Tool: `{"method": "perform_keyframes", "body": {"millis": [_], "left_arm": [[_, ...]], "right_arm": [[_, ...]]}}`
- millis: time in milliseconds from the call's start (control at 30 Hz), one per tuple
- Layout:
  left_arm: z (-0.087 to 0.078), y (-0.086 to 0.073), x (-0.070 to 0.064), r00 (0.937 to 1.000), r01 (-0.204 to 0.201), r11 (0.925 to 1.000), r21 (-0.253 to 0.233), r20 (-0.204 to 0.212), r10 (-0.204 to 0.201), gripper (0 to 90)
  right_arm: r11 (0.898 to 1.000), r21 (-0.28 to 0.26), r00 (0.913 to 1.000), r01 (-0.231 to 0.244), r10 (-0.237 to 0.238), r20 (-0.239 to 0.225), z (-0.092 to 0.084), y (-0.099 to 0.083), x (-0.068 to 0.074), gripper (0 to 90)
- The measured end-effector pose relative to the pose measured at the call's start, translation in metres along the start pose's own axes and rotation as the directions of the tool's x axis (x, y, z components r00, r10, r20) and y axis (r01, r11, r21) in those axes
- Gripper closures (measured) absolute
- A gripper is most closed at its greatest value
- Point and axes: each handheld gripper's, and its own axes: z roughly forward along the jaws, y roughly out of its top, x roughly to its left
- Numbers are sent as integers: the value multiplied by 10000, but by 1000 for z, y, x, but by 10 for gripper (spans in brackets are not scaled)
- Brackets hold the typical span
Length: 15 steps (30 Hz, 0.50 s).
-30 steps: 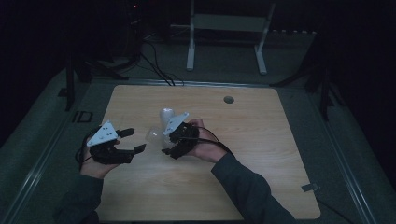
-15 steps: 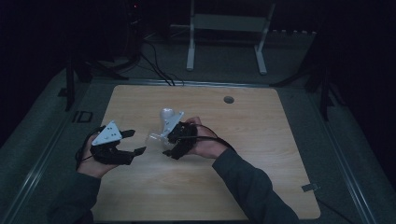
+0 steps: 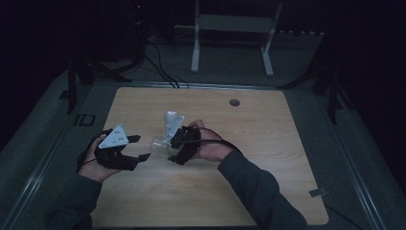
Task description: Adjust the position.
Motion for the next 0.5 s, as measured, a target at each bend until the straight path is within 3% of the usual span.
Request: {"method": "perform_keyframes", "body": {"millis": [300,500], "left_arm": [[7,1,-5,9979,-636,9918,1110,174,621,303],[12,3,-8,9957,-911,9845,1501,310,874,305]], "right_arm": [[9985,389,9993,382,-383,11,4,3,4,313],[9967,539,9981,612,-611,-40,7,4,6,314]]}}
